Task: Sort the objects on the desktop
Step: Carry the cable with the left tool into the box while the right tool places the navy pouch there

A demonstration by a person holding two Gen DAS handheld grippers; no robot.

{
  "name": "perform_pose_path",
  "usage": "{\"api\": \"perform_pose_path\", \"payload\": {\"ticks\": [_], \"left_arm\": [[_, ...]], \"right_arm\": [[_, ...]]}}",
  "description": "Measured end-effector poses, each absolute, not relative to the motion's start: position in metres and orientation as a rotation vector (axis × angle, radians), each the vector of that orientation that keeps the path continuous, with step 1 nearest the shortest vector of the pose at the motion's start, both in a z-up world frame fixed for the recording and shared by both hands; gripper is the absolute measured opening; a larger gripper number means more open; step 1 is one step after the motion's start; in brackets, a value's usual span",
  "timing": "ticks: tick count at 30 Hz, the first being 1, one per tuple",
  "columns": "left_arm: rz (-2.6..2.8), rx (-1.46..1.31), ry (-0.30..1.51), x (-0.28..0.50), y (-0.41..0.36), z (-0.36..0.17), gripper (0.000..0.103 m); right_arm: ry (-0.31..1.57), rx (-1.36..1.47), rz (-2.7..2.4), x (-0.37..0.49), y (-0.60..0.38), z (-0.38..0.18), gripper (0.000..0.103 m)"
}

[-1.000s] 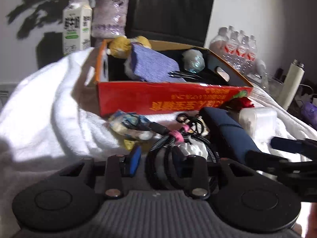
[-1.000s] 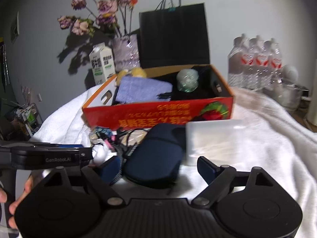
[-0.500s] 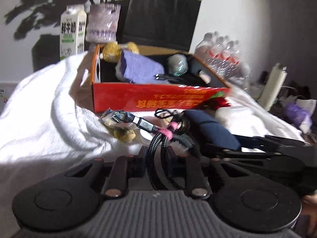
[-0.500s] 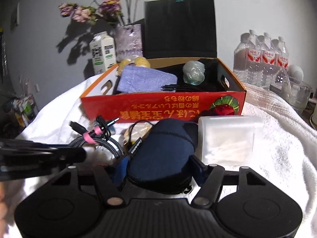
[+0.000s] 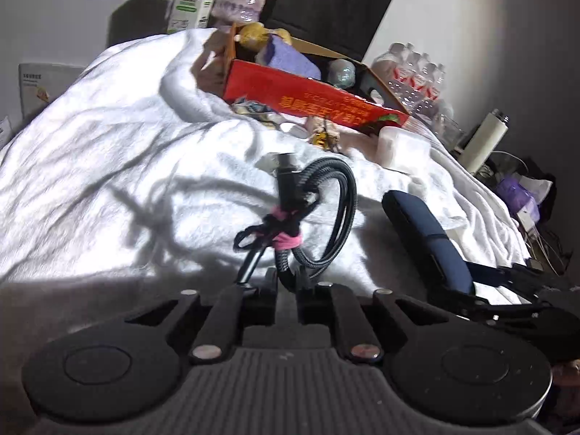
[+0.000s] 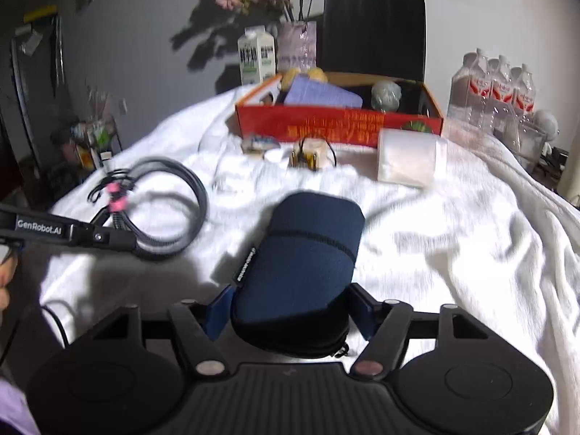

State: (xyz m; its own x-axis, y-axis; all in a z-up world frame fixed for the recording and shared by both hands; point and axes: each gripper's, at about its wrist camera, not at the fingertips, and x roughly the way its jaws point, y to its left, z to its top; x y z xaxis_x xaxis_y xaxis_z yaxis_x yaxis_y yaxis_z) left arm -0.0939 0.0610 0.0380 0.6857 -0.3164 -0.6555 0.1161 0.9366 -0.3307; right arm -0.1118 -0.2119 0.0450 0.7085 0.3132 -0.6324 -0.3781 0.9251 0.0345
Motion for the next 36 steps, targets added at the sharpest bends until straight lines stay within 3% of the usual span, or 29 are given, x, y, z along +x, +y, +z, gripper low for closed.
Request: {"api": "perform_pose_path", "payload": {"ticks": [1,3,5,14,17,18,19,21,27,36], "left_arm": [[-0.247,-0.270,0.766,-0.092,0.062,0.037,0.015],[-0.242,-0.256,0.740,-0.081,0.060,0.032,0.035],[-0.196,-0.278,0.762,-0.065,0.059,0.027,0.047],[-0.123,-0.475,0.756,-0.031,0.082,0.022,0.052],[-0.047,-0.470,0.726,-0.020,0.078,0.017,0.043],[-0.014,-0.450,0.727,-0.018,0.073,0.017,0.023],[0.012,-0.424,0.731,-0.018,0.070,0.017,0.022],[0.012,-0.406,0.717,-0.025,0.068,0.019,0.020],[-0.064,-0.390,0.600,-0.070,0.067,0.047,0.013],[-0.081,-0.241,0.529,-0.098,0.052,0.098,0.010]], "right_arm": [[0.671,-0.096,0.365,-0.110,-0.209,0.044,0.076],[0.638,-0.080,0.329,-0.104,-0.204,0.042,0.086],[0.631,-0.065,0.298,-0.093,-0.198,0.038,0.086],[0.650,-0.114,0.254,-0.079,-0.172,0.015,0.085],[0.630,-0.097,0.253,-0.080,-0.173,0.011,0.082],[0.624,-0.092,0.256,-0.081,-0.174,0.012,0.070],[0.622,-0.080,0.261,-0.081,-0.177,0.014,0.063],[0.626,-0.054,0.277,-0.081,-0.183,0.016,0.062],[0.594,-0.027,0.297,-0.095,-0.193,0.028,0.061],[0.486,0.028,0.311,-0.107,-0.210,0.070,0.061]]}}
